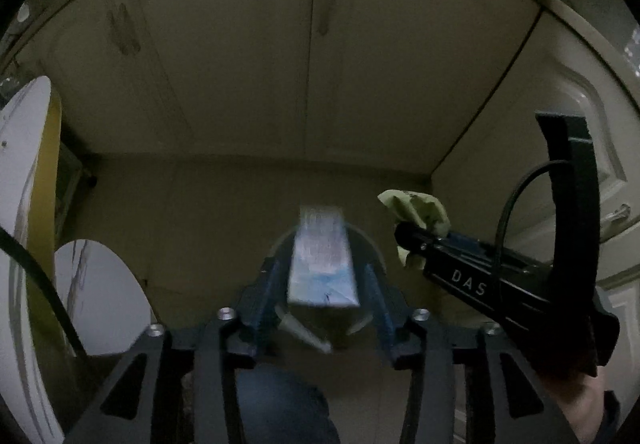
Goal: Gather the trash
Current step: 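Open both tools to drop the carton and snack bag into the bin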
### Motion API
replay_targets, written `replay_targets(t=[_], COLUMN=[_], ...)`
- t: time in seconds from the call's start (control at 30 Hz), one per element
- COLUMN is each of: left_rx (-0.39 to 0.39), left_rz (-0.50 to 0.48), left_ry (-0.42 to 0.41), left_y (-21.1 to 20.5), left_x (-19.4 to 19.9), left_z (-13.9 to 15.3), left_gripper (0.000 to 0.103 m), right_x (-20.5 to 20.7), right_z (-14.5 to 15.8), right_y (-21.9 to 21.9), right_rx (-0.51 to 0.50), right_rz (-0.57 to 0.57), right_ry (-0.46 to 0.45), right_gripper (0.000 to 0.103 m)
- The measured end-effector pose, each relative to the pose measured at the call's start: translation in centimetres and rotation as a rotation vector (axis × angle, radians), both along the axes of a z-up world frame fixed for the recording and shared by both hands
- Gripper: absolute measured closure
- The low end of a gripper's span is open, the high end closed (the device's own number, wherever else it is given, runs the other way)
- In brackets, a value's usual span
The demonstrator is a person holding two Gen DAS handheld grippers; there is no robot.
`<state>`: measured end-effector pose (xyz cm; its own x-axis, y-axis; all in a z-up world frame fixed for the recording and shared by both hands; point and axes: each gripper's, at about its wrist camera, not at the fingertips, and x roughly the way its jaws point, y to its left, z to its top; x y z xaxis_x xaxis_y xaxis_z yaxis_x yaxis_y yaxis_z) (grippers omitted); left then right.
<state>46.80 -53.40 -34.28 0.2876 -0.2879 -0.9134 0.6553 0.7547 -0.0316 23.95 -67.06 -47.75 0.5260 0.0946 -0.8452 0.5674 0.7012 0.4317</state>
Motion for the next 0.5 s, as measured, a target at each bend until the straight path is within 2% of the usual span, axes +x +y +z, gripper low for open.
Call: replay_targets(t=[0.03, 0.07, 0.1, 0.27, 0.43, 0.5], left_rx=[0.001, -0.001, -0.004, 0.008, 0.003, 0.002], left_rz=[0.001, 0.003, 0.002, 0.002, -0.008, -0.002], left_ry=[-0.009, -0.016, -0.016, -0.035, -0.062, -0.089], left_y=[-0.2, -0.4, -0.9, -1.4, -0.3, 0.6], left_x=[0.2, 0.4, 0.1, -0.8, -2.2, -2.7], left_z=[0.0, 0.1, -0.2, -0.7, -0.3, 0.3], left_gripper=[0.045, 0.042, 0.041, 0.037, 0.03, 0.023], right_x=[0.1, 0.1, -0.2, -0.4, -1.2, -1.6], right_z=[0.0, -0.1, 0.0, -0.1, 0.1, 0.6], right_y=[0.1, 0.1, 0.6, 0.4, 0.1, 0.1], right_rx=[0.001, 0.002, 0.004, 0.021, 0.022, 0.029], right_rz=[0.0, -0.005, -0.011, -0.052, -0.103, -0.116], right_ry=[0.002, 0.005, 0.006, 0.003, 0.032, 0.022], right_gripper=[0.062, 0.051, 0.039, 0.002, 0.0, 0.0])
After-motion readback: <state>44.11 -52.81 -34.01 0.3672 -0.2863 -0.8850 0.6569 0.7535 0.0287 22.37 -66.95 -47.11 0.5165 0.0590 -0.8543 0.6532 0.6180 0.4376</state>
